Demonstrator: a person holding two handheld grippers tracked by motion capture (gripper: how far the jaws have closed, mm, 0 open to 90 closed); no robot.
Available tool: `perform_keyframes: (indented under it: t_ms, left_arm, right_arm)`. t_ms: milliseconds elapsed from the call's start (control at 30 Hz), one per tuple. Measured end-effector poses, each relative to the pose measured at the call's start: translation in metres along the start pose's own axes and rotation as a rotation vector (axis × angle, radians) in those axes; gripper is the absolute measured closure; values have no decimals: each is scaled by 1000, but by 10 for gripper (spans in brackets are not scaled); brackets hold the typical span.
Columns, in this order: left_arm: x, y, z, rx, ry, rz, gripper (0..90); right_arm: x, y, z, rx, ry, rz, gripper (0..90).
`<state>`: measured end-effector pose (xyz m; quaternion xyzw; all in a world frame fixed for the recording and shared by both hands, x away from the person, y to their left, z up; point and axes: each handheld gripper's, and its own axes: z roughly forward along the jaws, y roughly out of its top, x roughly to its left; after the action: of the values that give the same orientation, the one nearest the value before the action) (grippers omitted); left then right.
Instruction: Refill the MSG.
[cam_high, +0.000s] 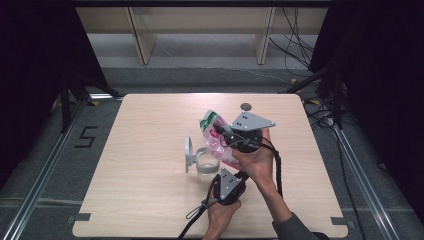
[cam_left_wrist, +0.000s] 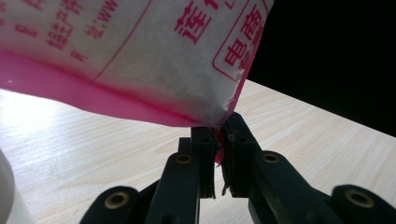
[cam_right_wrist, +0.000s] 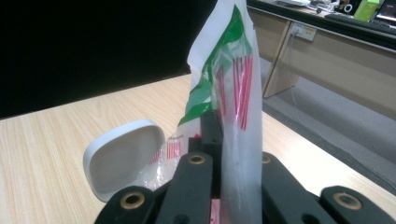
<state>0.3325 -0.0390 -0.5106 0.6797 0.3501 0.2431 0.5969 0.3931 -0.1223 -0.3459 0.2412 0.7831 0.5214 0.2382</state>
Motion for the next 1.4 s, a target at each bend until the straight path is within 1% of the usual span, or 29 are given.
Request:
perform_keyframes:
  t_ms: [67, 100, 200, 233, 267, 333, 367, 400, 467, 533, 567, 600, 667, 700, 733, 767, 833, 900, 933, 967, 1000, 1033, 1067, 1167, 1233, 1267, 1333, 1367, 1400]
  left_arm:
    - [1, 0, 0, 4, 0, 6, 836]
    - [1, 0, 0, 3, 1, 5, 836]
    - [0, 0, 1, 5, 0, -2, 836]
    - [0, 0, 2, 9, 2, -1, 836]
    - [1, 0, 3, 6, -8, 1, 836]
    - [-1, 0, 3, 7, -8, -3, 836]
    - [-1, 0, 4, 9, -10, -1, 836]
    - [-1, 0, 4, 8, -8, -1, 836]
    - [-1, 1, 4, 5, -11, -4, 836]
    - [-1, 2, 5, 7, -14, -7, 836]
    - [-2, 3, 6, 9, -17, -3, 836]
    - [-3, 3, 7, -2, -15, -5, 836]
    - [-4, 4, 8, 4, -19, -5, 836]
    - [-4, 4, 8, 3, -18, -6, 836]
    - [-4, 4, 9, 4, -16, -5, 836]
    - [-4, 4, 9, 4, -22, -1, 836]
    - [-4, 4, 10, 4, -22, -2, 836]
    - [-4, 4, 10, 5, -20, -13, 836]
    - [-3, 4, 11, 6, -23, -11, 836]
    - [-3, 4, 11, 7, -26, -7, 836]
    - [-4, 4, 11, 7, -24, -9, 836]
    - [-4, 4, 11, 7, -22, -13, 836]
    - [-4, 4, 12, 7, -27, -7, 836]
    - [-5, 4, 13, 7, -26, -13, 836]
    - [-5, 4, 13, 7, -26, -15, 836]
    - [-5, 4, 13, 4, -26, -17, 836]
    - [-5, 5, 14, 3, -25, -21, 836]
    - [-5, 5, 14, 1, -26, -21, 836]
    - [-5, 6, 14, -2, -24, -21, 837]
  right_arm:
    - [1, 1, 0, 12, 0, -1, 900]
    - [0, 1, 1, 5, -6, -15, 900]
    - [2, 1, 3, 17, -1, -2, 900]
    - [1, 1, 3, 15, -3, -17, 900]
    - [1, 1, 5, 16, -9, -12, 900]
    - [1, 1, 6, 28, 5, -21, 900]
    - [2, 1, 6, 41, 4, -17, 900]
    - [2, 1, 6, 40, 0, -19, 900]
    - [2, 2, 6, 42, -4, -33, 900]
    - [3, 3, 7, 50, -4, -36, 900]
    - [4, 3, 8, 52, -2, -26, 900]
    - [4, 3, 8, 56, -1, -34, 900]
    - [4, 4, 8, 57, -5, -39, 900]
    - [4, 4, 8, 45, -19, -45, 900]
    - [3, 4, 8, 45, -22, -54, 900]
    - [2, 4, 8, 57, -15, -60, 900]
    - [2, 4, 9, 61, -11, -49, 900]
    - [3, 3, 10, 60, -5, -34, 900]
    - [3, 3, 10, 58, -6, -34, 900]
    - [1, 3, 10, 52, -14, -53, 900]
    - [1, 3, 11, 57, -10, -57, 900]
    - [2, 3, 11, 55, -16, -60, 900]
    - [3, 3, 11, 62, -17, -43, 900]
    - [2, 3, 12, 69, -25, -71, 900]
    - [3, 3, 13, 79, -10, -57, 900]
    - [3, 3, 13, 81, -12, -55, 900]
    - [1, 4, 13, 70, -30, -80, 900]
    - [1, 4, 13, 71, -30, -81, 900]
    - [0, 4, 13, 68, -30, -97, 900]
